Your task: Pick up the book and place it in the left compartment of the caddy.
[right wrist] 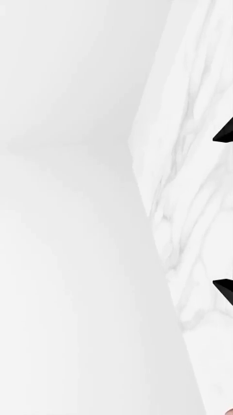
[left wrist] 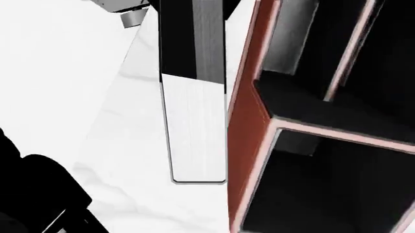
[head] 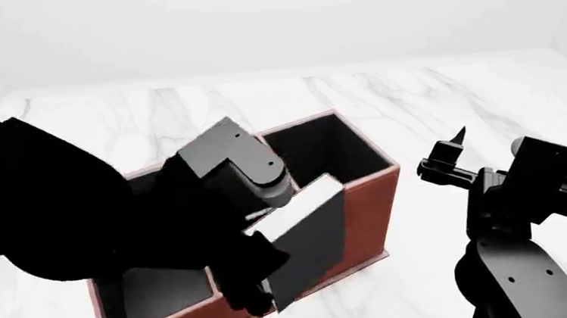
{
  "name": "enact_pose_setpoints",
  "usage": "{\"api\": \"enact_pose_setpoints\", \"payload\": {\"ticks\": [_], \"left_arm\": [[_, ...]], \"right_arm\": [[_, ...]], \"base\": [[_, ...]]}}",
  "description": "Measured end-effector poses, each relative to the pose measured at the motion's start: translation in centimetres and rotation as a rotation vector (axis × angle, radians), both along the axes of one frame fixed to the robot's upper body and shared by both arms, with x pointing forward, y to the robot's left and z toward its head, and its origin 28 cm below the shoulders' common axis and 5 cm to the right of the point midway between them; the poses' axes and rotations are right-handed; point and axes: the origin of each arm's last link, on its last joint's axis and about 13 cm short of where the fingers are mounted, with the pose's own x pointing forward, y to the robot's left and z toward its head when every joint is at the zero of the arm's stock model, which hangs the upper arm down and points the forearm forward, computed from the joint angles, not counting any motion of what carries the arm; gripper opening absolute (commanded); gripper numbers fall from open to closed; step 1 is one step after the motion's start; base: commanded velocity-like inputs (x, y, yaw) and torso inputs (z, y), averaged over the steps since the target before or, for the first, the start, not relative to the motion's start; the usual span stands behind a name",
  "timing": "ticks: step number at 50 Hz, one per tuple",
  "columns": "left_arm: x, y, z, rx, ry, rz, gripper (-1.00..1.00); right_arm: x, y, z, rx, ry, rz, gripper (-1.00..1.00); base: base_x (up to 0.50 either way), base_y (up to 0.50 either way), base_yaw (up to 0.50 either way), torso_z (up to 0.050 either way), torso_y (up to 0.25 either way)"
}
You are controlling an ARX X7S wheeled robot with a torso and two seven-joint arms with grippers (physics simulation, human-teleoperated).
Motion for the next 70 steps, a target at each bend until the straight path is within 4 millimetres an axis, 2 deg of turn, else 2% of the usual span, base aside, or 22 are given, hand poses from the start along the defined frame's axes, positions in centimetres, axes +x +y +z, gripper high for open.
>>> {"api": "enact_pose_setpoints", "payload": {"ticks": [6,13,19,24,32,46,70], "left_arm": [[-0.4,0.8,4.5,-0.079,-0.143,0.222,-1.00],[-0.9,0.9,8.6,-0.170,-0.261,0.517,-1.00],[-1.3,0.8,11.1,-0.227,-0.308,0.691,-1.00],[-1.5,0.7,12.2,-0.253,-0.326,0.805,-1.00],[-2.1,-0.2,13.0,-0.263,-0.327,0.909,-1.00],[-2.6,-1.1,13.1,-0.199,-0.243,1.069,-1.00],[-1.9,-1.2,10.2,-0.070,-0.096,1.206,-1.00]], "right_arm": [[0.0,0.0,0.0,0.000,0.002,0.000,1.00],[0.1,0.1,-0.1,-0.001,0.004,-0.001,1.00],[0.1,0.1,-0.1,-0.002,0.005,-0.002,1.00],[0.1,0.1,-0.1,-0.003,0.006,-0.002,1.00],[0.1,0.1,-0.2,-0.004,0.008,-0.002,1.00],[0.1,0.2,-0.3,-0.003,0.011,0.000,1.00],[0.1,0.2,-0.3,-0.005,0.012,0.003,1.00]], "base": [[0.00,0.00,0.00,0.000,0.000],[0.00,0.00,0.00,0.000,0.001],[0.00,0.00,0.00,0.000,0.002],[0.00,0.00,0.00,0.000,0.000],[0.00,0.00,0.00,0.000,0.001],[0.00,0.00,0.00,0.000,0.001],[0.00,0.00,0.00,0.000,0.001]]}}
